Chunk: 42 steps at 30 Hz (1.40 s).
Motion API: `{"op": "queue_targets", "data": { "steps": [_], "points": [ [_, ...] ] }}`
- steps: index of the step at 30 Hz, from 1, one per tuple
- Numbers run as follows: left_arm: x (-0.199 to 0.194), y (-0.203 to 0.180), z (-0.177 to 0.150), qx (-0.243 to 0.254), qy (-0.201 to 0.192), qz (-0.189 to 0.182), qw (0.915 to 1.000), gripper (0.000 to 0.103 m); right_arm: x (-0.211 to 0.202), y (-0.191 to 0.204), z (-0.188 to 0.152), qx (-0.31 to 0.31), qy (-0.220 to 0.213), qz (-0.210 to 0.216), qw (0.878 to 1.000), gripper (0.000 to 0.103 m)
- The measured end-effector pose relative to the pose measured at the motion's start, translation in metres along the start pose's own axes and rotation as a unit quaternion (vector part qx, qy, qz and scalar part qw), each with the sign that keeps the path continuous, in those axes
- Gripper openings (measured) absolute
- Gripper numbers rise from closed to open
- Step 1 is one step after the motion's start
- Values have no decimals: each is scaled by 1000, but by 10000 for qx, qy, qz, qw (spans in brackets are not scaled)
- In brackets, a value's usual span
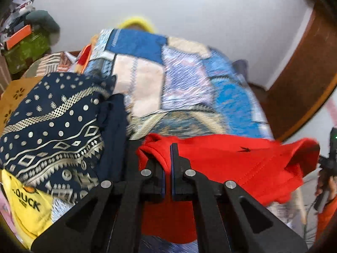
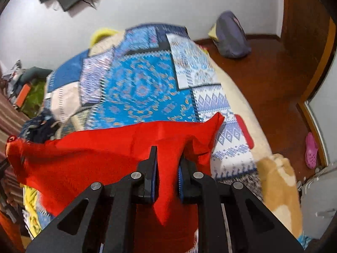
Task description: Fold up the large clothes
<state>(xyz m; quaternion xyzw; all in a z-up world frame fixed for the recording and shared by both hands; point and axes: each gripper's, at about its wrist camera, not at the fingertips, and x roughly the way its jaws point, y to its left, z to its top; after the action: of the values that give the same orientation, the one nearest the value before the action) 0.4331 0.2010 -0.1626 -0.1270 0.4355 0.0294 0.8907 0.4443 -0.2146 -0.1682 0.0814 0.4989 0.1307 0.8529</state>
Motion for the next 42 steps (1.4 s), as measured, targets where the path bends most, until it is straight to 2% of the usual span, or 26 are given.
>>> {"op": "queue_targets", "data": {
  "steps": [3, 5, 8, 10, 12, 15, 18, 22, 25, 26, 27, 33, 36, 39, 42],
  "points": [
    [34, 8, -4, 15, 282, 172, 9995, 2, 27, -11, 1, 116, 281, 81, 9995, 16],
    [50, 9, -9, 153, 373, 298, 9987, 3, 34, -15, 1, 73, 435, 370, 9983, 19],
    [62, 1, -18, 449, 539, 463, 9965, 5, 32, -24, 2, 190, 609, 575, 9963, 23],
    [63, -4, -20, 613, 643, 576, 9944, 12, 25, -32, 3, 329, 757, 630, 9946, 30],
    [55, -9, -21, 676, 667, 624, 9935, 30, 16, -36, 4, 407, 749, 630, 9944, 35],
    [32, -15, -17, 669, 448, 413, 9959, 53, -8, -41, 4, 366, 519, 473, 9969, 35],
    [4, -24, -13, 790, 174, 396, 9959, 53, -32, -42, 2, 253, 239, 228, 9991, 36],
    [-33, -34, -12, 846, -151, 351, 9957, 58, -58, -26, -12, -178, 29, 156, 9997, 36],
    [-49, -42, -22, 1010, -216, 404, 9938, 58, -68, -7, -28, -594, 13, 217, 9980, 36],
    [-50, -45, -27, 1083, -192, 426, 9930, 58, -69, -2, -32, -778, 240, 238, 9964, 36],
    [-51, -47, -33, 1144, -162, 431, 9924, 58, -70, 6, -38, -926, 232, 287, 9950, 36],
    [-28, -67, -76, 1559, 317, 310, 9868, 58, -44, 44, -66, -1334, 604, 583, 9875, 36],
    [-7, -78, -92, 1733, 575, 307, 9827, 58, -20, 59, -73, -1447, 804, 514, 9849, 36],
    [17, -89, -97, 1897, 699, 338, 9788, 58, -2, 71, -76, -1455, 925, 482, 9838, 36],
    [35, -90, -92, 1868, 703, 276, 9795, 60, 14, 78, -74, -1419, 1007, 554, 9832, 36]
  ]
}}
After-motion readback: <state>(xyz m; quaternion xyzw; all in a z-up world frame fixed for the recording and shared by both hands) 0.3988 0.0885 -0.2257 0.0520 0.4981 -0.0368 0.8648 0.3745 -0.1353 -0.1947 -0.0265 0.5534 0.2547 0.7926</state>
